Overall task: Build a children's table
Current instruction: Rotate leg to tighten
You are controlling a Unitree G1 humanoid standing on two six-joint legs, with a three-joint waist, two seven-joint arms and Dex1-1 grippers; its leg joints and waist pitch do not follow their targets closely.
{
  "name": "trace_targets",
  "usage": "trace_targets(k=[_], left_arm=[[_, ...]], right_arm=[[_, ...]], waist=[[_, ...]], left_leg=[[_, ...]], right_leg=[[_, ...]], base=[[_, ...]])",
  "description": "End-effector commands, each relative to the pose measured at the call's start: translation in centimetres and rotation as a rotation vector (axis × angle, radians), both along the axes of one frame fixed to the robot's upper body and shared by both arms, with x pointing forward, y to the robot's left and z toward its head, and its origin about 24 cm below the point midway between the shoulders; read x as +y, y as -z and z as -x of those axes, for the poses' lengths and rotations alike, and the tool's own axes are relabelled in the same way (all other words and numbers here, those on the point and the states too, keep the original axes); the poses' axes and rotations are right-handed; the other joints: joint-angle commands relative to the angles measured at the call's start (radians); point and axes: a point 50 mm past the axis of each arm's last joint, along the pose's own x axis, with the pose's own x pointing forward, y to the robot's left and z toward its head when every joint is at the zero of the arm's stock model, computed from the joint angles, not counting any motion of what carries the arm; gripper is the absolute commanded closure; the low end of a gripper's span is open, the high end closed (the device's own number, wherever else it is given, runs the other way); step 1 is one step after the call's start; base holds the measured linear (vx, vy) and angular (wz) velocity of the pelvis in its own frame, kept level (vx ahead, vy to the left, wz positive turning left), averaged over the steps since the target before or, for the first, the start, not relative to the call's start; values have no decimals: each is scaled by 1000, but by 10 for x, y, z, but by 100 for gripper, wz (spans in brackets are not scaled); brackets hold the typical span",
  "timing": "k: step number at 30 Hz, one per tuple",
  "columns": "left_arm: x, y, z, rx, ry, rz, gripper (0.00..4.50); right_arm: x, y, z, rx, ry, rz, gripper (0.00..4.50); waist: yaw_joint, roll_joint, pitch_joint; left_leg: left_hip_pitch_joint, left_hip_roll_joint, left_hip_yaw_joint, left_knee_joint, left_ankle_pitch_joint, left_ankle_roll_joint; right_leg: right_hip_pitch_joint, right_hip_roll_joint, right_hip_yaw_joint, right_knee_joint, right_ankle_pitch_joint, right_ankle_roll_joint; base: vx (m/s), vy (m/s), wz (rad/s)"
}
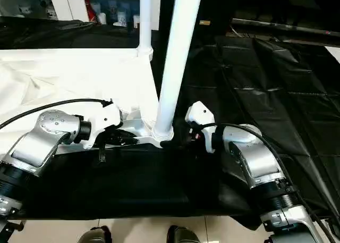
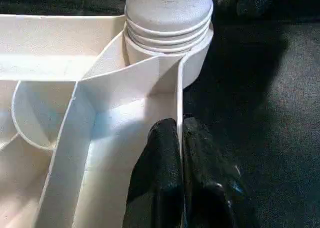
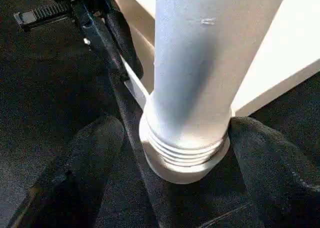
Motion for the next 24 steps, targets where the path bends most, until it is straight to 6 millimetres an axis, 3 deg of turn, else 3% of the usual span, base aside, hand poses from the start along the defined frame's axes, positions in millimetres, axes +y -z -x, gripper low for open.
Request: trace_targets(k=[1,14,19,24], left_arm=[[-1,15,6,67,39,-39,444],[-2,15,2,53,40,-40,444],[-1,15,1,53,35,-42,444],[1,16,0,54,32,-44,450]], right_arm=[[3,3,-1,-1,-4,22,70],[15,4,-15,-24,48,-6,70],[15,5,-16,-22,43,-8,70],[16,6,-16,-16,40,-11,119]], waist=[[6,9,-63],[12,11,-64],[12,13,-62],[12,12,-61]], left_leg=[[15,7,7,-56,-190,56],[16,6,8,-57,-184,49],[17,8,6,-59,-212,39],[16,7,6,-61,-226,33]], right_leg=[[53,-26,20,-56,-153,-234],[55,-25,20,-52,-120,-240],[54,-27,20,-56,-158,-233],[52,-27,21,-58,-183,-223]], base=[[0,0,0],[0,0,0],[0,0,0],[0,0,0]])
